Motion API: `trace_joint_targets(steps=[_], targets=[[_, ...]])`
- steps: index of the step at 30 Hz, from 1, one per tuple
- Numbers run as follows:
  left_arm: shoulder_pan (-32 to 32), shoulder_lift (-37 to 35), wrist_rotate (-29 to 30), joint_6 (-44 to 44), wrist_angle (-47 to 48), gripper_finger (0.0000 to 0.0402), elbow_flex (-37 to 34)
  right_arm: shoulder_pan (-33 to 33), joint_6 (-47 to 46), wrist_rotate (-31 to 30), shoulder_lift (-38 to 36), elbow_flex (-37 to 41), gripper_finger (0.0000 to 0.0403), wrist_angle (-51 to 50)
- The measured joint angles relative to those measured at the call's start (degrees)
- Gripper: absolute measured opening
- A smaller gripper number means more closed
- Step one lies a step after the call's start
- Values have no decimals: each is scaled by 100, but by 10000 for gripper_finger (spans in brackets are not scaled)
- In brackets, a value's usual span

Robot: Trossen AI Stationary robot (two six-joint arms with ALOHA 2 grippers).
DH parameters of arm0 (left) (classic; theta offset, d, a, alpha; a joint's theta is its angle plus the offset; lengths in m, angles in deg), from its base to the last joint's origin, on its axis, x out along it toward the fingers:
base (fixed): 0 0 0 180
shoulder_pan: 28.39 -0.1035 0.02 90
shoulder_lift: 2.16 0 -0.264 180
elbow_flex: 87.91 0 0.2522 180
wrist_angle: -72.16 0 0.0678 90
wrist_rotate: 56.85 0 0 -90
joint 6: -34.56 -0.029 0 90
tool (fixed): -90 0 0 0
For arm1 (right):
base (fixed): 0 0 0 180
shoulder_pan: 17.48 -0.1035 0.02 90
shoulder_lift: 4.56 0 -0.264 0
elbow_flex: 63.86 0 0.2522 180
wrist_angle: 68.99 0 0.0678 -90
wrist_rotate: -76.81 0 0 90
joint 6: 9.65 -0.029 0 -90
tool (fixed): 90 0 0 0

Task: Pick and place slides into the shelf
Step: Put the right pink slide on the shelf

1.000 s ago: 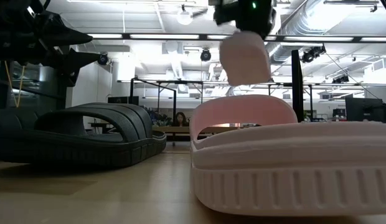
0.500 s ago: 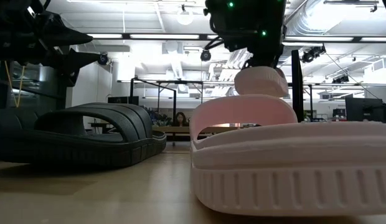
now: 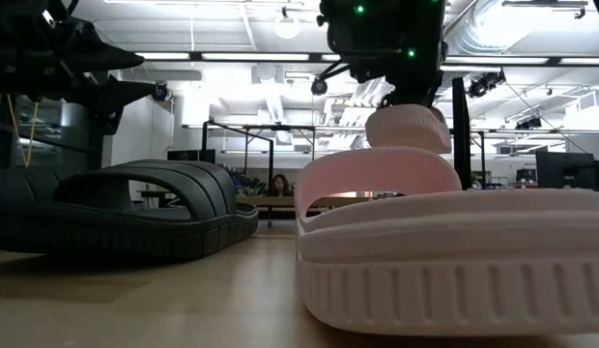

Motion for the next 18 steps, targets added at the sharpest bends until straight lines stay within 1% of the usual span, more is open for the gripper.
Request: trace_joint_targets(steps=[10, 18], targets=[[-1, 0, 0, 2, 0, 205, 0, 93, 37, -153, 0, 13, 0, 3], [1, 0, 0, 2, 67, 205, -2, 221, -182, -114, -2, 648, 0, -2]])
